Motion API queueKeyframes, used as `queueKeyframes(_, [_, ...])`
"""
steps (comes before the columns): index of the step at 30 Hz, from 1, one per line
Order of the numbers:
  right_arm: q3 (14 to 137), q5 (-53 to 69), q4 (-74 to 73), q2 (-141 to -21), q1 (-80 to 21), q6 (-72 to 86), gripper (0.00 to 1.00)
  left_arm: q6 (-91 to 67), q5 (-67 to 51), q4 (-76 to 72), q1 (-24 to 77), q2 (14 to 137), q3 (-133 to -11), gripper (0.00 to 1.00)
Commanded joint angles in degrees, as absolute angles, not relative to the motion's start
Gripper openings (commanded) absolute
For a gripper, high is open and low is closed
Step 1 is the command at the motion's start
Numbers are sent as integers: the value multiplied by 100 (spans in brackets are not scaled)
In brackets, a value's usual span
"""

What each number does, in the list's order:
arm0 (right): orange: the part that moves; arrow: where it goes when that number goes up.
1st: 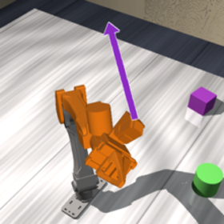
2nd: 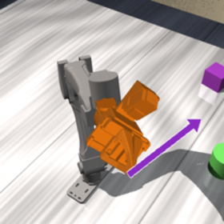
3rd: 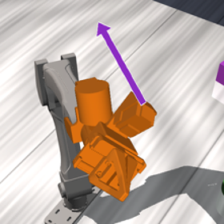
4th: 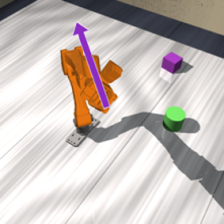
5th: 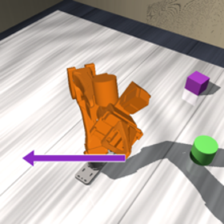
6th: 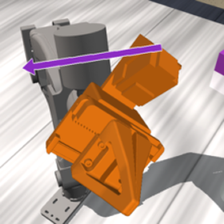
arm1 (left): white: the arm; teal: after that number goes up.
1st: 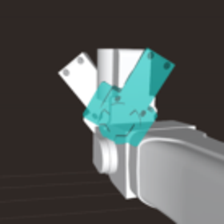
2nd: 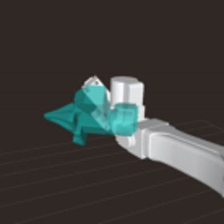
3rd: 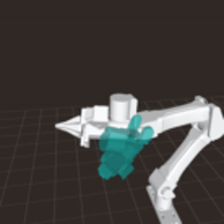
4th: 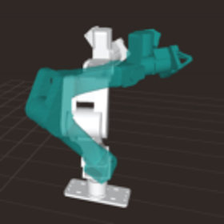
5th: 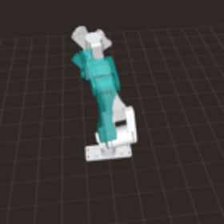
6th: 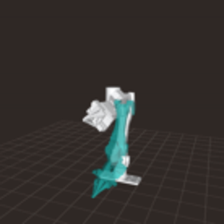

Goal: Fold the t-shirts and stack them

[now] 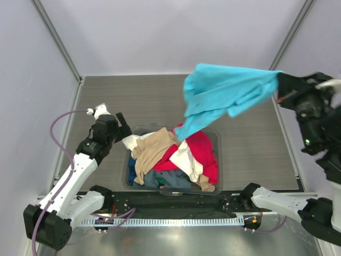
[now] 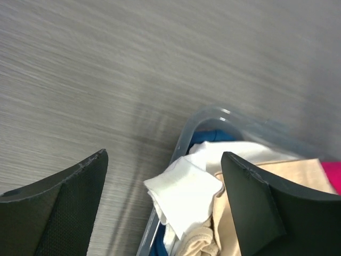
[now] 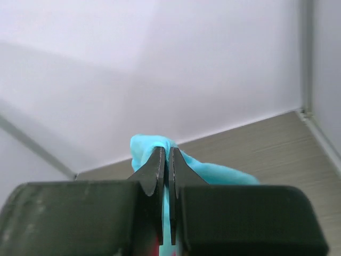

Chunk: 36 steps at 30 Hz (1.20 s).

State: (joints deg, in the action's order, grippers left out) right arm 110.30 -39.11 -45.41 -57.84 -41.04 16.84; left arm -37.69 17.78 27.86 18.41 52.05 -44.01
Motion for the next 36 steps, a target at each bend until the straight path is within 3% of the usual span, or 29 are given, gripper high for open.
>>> queueKeyframes(1, [10732, -5519, -4378, -5486, -4096, 1345, 1, -3630, 1407, 2437, 2003, 5615, -4158, 84])
queueKeyframes(5, [10390, -5678, -4280, -5186, -4096, 1274, 1, -3621, 1020, 2136, 2232, 6449, -4122, 77])
queueKeyframes(11, [9994, -5713, -4289, -4984, -4096, 1310, 1, -3709, 1142, 1759, 2505, 7364, -4201, 43])
queueKeyframes(12, [9950, -5695, -4289, -4949, -4096, 1327, 1, -3709, 1256, 1740, 2496, 7435, -4271, 36])
queueKeyframes(13, [9914, -5661, -4280, -4931, -4096, 1371, 1, -3700, 1379, 1853, 2496, 7505, -4358, 5])
queueKeyframes(14, [9818, -5617, -4289, -4913, -4096, 1406, 1, -3744, 1528, 1959, 2444, 7680, -4603, 0])
queueKeyframes(17, [9625, -5511, -4289, -4878, -4096, 1494, 1, -3832, 1810, 2320, 2120, 7866, -4956, 0])
queueKeyframes(20, [9414, -5380, -4289, -4878, -4096, 1625, 1, -4217, 1443, 2417, 1137, 7945, -5168, 0])
queueKeyframes(24, [9185, -5221, -4272, -4939, -4096, 1827, 1, -4964, 705, 2093, -761, 8042, -5098, 0])
queueKeyframes(28, [9044, -4940, -4263, -5124, -4096, 1977, 1, -6481, -421, 796, -2248, 8078, -4458, 0])
queueKeyframes(36, [8649, -4729, -4149, -5256, -4096, 1995, 1, -7986, 1061, 247, -2829, 7594, -3772, 0])
